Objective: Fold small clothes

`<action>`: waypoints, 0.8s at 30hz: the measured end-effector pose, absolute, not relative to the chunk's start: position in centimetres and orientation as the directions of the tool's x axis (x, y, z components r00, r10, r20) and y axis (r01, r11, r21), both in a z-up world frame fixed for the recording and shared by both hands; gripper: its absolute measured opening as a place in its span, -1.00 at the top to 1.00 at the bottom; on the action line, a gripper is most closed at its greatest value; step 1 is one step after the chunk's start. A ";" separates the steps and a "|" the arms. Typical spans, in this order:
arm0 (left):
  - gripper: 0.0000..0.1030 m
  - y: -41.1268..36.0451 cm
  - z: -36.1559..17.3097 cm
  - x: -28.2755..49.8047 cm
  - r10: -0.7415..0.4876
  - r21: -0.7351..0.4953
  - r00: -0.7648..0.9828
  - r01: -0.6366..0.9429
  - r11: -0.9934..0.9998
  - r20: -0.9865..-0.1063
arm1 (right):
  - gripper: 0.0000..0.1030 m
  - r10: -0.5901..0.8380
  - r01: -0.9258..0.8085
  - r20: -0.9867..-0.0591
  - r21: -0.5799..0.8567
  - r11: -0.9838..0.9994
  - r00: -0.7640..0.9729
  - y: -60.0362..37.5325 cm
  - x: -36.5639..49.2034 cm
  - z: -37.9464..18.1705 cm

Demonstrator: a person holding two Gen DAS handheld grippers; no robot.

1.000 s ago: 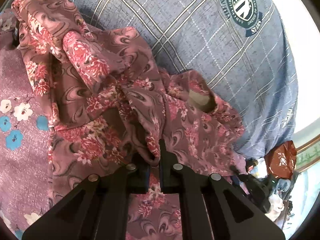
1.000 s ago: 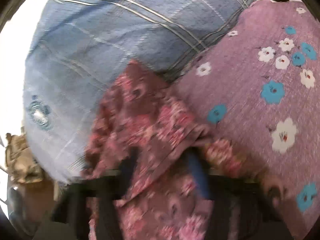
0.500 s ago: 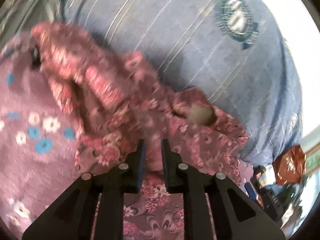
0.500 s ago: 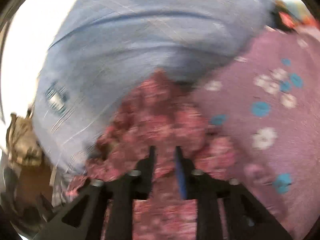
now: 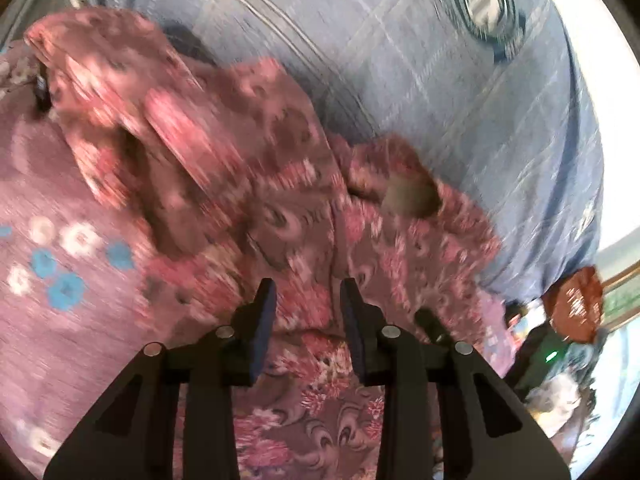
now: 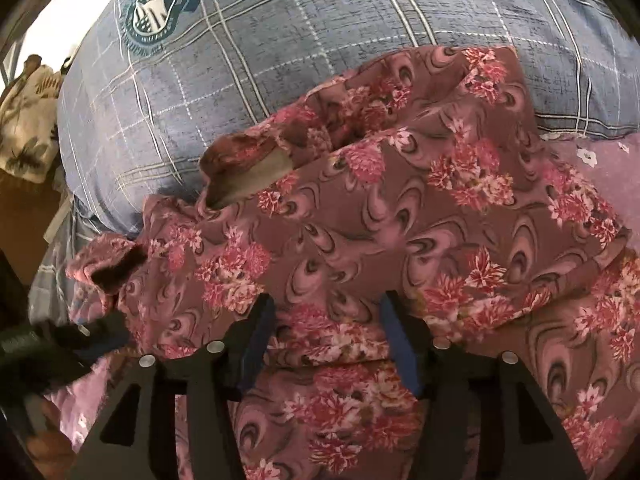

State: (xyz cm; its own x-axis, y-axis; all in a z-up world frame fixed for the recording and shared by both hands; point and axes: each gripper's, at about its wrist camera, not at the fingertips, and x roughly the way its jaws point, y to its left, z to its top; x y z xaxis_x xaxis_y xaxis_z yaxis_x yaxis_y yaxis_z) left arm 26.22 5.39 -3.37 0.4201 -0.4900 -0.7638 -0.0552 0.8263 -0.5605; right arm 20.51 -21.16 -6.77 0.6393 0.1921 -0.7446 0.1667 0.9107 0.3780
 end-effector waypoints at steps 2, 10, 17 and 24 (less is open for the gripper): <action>0.15 8.5 -2.0 26.4 -0.471 -0.578 0.481 -0.095 0.811 -0.740 | -0.21 0.188 0.159 -0.742 0.370 0.915 0.644 -20.8 20.4 -6.8; -0.21 13.7 0.0 28.0 -0.397 -0.582 0.569 -0.184 0.792 -0.720 | -0.45 0.185 0.120 -0.739 0.339 0.933 0.647 -18.7 21.1 -6.9; -0.31 10.5 -2.3 31.7 -0.350 -0.479 0.459 -0.199 0.855 -0.816 | -0.48 0.232 0.108 -0.711 0.399 0.911 0.664 -19.6 20.7 -7.0; 0.91 9.8 -5.1 33.7 -0.366 -0.483 0.374 -0.290 0.826 -0.852 | -0.48 0.271 0.102 -0.682 0.453 0.886 0.679 -20.8 20.2 -7.0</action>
